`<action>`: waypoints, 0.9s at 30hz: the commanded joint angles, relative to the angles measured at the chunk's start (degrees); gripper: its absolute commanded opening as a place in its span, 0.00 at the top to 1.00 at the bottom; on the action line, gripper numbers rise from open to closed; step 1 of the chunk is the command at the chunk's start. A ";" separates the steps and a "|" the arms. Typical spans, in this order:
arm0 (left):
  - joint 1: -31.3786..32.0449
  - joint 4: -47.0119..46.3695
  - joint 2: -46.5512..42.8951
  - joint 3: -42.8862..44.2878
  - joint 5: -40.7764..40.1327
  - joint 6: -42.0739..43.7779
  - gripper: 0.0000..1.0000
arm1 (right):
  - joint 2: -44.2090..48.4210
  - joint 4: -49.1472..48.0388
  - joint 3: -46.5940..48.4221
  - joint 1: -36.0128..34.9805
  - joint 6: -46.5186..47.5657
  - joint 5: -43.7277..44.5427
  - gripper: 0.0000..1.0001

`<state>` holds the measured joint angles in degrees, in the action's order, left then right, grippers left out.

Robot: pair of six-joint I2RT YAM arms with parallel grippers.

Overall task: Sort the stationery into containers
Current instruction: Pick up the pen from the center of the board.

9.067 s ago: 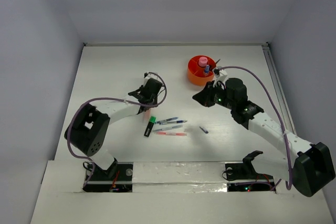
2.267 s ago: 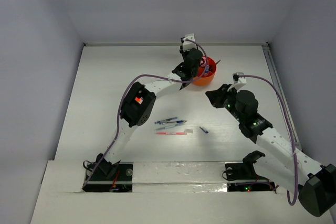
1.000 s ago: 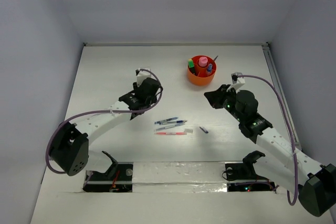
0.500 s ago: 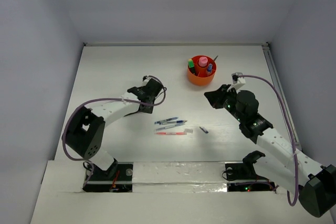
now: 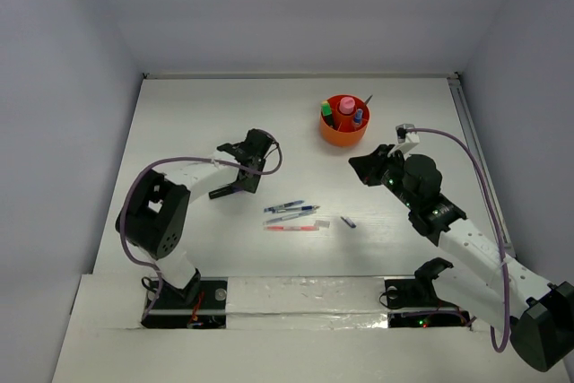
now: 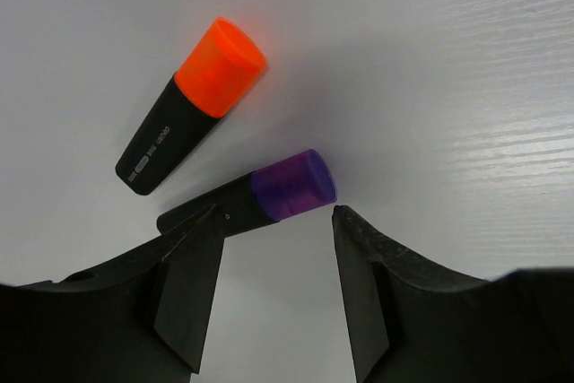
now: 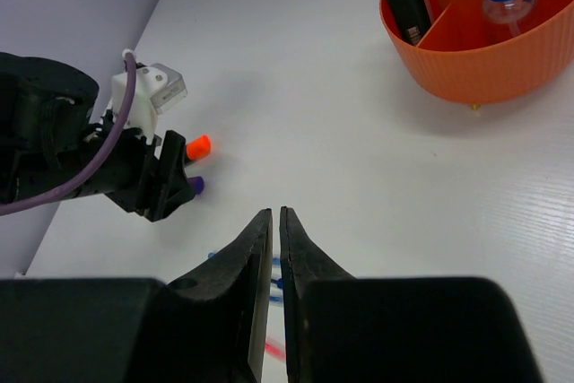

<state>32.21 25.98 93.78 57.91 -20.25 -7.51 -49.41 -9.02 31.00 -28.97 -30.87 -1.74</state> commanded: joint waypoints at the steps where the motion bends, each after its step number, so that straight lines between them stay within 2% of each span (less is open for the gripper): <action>1: -0.65 -0.05 0.88 1.68 2.14 1.27 0.51 | 0.63 -1.27 0.90 -0.56 0.55 -0.11 0.86; 7: -2.59 -0.58 3.25 2.64 3.20 1.53 0.55 | 0.72 -1.09 0.90 -0.56 0.73 0.24 0.86; 13: -3.11 -0.05 5.63 3.26 4.34 1.53 0.73 | 0.54 -1.18 0.90 -0.56 0.64 -0.02 0.86; 15: -3.11 -0.14 5.54 3.17 4.87 1.27 0.76 | 0.45 -1.27 0.81 -0.56 0.64 -0.11 0.86; 19: -3.11 -0.23 4.75 2.65 5.66 0.74 0.77 | 0.37 -1.27 0.81 -0.56 0.64 -0.02 0.86; 25: -3.64 -0.66 5.27 2.73 7.15 0.39 0.66 | -0.07 -1.44 0.81 -0.56 0.64 -0.02 0.86; 27: -3.64 -0.75 5.62 3.00 7.68 0.39 0.66 | -0.25 -1.53 0.81 -0.56 0.64 -0.02 0.86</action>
<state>28.95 24.95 99.48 60.07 -15.18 -6.42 -49.58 -8.99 31.00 -28.97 -30.85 -1.72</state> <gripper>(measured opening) 0.333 0.142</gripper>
